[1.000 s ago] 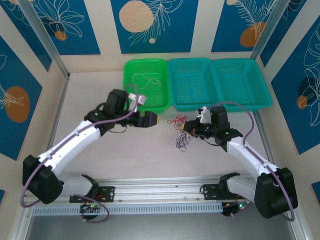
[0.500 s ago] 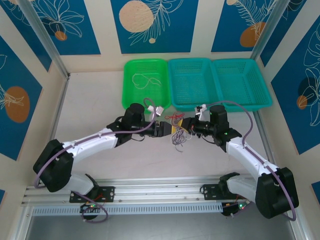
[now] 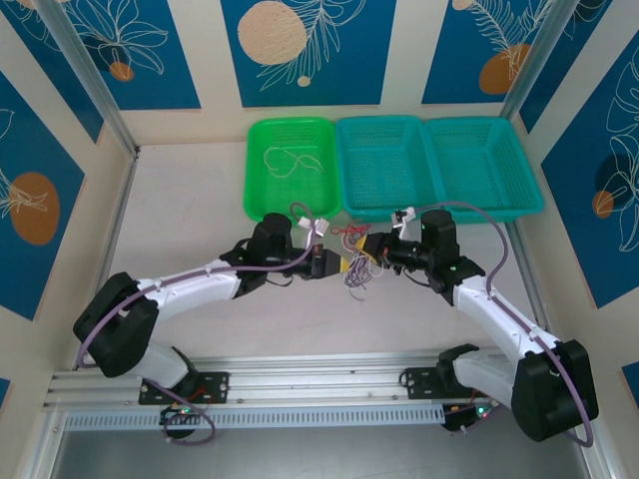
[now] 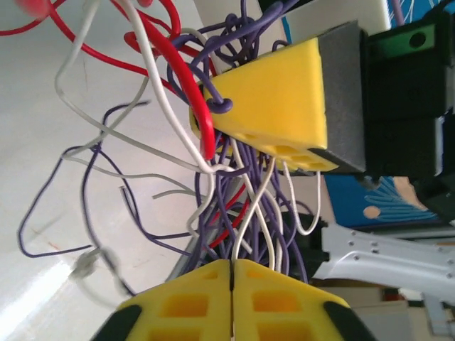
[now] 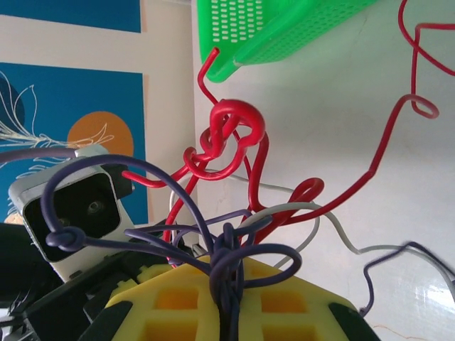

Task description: Untangle the cables

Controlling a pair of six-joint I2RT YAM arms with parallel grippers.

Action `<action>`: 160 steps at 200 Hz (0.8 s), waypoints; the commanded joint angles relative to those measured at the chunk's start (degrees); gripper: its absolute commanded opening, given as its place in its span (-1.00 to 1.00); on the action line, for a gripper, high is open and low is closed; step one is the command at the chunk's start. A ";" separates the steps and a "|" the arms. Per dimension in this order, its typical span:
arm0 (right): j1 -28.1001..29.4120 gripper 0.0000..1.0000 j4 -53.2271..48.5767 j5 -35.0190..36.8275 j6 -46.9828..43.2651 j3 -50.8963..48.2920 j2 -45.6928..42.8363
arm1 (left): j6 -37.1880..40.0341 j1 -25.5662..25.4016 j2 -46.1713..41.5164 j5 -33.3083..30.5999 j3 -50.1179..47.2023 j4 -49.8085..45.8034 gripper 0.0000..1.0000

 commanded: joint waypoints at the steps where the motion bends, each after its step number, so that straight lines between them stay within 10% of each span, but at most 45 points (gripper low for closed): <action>1: 0.11 -1.00 -0.06 0.43 0.93 0.47 -1.16 | 0.05 -0.57 -0.87 -0.03 -0.88 2.50 -1.00; 113: -7.70 -0.60 -25.05 23.13 -11.98 -5.27 -1.31 | 12.14 10.78 -24.70 -15.69 -5.97 -19.71 -1.00; 160: -10.33 -0.83 -33.35 37.56 -5.99 -5.22 -5.14 | 16.20 14.11 -30.89 -29.37 -3.60 -33.73 -1.00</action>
